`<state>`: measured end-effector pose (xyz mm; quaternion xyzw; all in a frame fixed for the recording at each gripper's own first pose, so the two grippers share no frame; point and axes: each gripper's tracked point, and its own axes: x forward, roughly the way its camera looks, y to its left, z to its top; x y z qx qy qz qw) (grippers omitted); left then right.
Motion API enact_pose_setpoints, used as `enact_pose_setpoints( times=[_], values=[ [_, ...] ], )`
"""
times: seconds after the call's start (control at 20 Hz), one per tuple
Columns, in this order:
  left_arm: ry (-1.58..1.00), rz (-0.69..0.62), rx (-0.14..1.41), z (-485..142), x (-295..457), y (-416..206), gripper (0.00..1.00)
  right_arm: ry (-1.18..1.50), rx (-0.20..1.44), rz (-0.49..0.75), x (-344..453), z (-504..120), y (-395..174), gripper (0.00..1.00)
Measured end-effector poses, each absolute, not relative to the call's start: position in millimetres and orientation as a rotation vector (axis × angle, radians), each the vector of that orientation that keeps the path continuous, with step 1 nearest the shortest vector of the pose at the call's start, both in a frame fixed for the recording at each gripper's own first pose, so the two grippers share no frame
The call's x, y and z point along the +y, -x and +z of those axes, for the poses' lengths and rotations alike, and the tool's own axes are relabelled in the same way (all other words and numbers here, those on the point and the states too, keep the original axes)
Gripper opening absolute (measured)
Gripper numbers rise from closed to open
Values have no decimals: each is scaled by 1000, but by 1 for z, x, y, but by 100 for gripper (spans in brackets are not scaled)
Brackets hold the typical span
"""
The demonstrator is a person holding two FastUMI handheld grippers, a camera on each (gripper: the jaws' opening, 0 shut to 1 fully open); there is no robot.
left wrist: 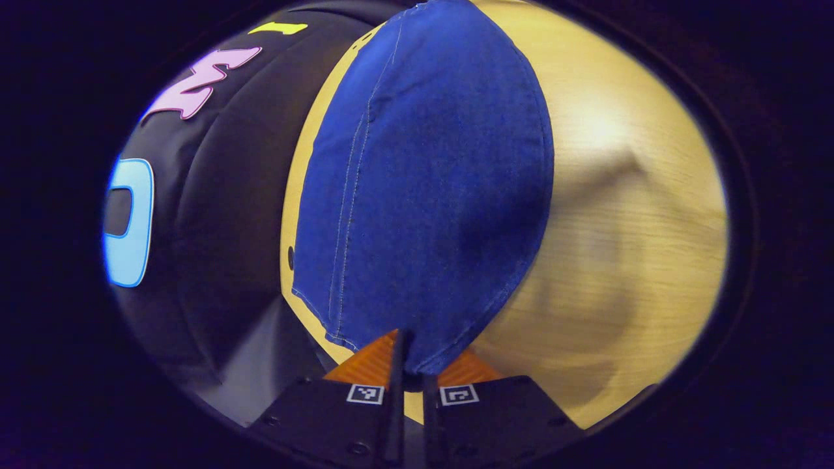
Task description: Grasp the waist and the cuffs of the jeans and fold them to make the two legs overlap; first hold the waist and fold one-third of the jeans toward the cuffs, then hold the cuffs and fold the remaining one-third in the same direction to finish folding.
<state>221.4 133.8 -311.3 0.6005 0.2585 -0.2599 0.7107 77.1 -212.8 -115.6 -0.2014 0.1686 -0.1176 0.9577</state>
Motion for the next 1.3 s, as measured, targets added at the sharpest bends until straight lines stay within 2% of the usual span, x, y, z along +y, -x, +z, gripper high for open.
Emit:
enact_pose_setpoints(
  times=[0.15, 0.45, 0.65, 0.8, 0.9, 0.95, 1.05, 1.1, 1.15, 1.25, 1.3],
  values=[
    [-1278, -585, 613, -313, 133, -217, 7, 595, 417, -115, -233, -141, -93, 96],
    [-1219, -610, 708, -313, 131, -210, 6, 975, 622, 170, -277, -223, -101, 96],
    [-1248, -583, 725, -313, 132, -209, 6, 1168, 744, 291, -296, -287, -105, 96],
    [-1250, -565, 741, -313, 132, -209, 6, 1301, 756, 361, -295, -320, -118, 96],
    [-1252, -550, 749, -313, 131, -210, 6, 1383, 722, 345, -296, -325, -135, 99],
    [-1251, -536, 751, -313, 131, -210, 6, 1407, 691, 341, -291, -322, -142, 90],
    [-1242, -506, 746, -311, 129, -211, 6, 1438, 654, 335, -287, -324, -156, 84],
    [-1239, -494, 743, -311, 128, -212, 6, 1451, 636, 336, -288, -327, -164, 89],
    [-1237, -490, 743, -310, 126, -212, 6, 1459, 630, 339, -285, -328, -166, 89],
    [-1238, -490, 742, -312, 125, -212, 6, 1458, 645, 350, -286, -338, -173, 77],
    [-1241, -487, 742, -311, 126, -211, 6, 1464, 655, 356, -289, -344, -175, 61]
  ],
)
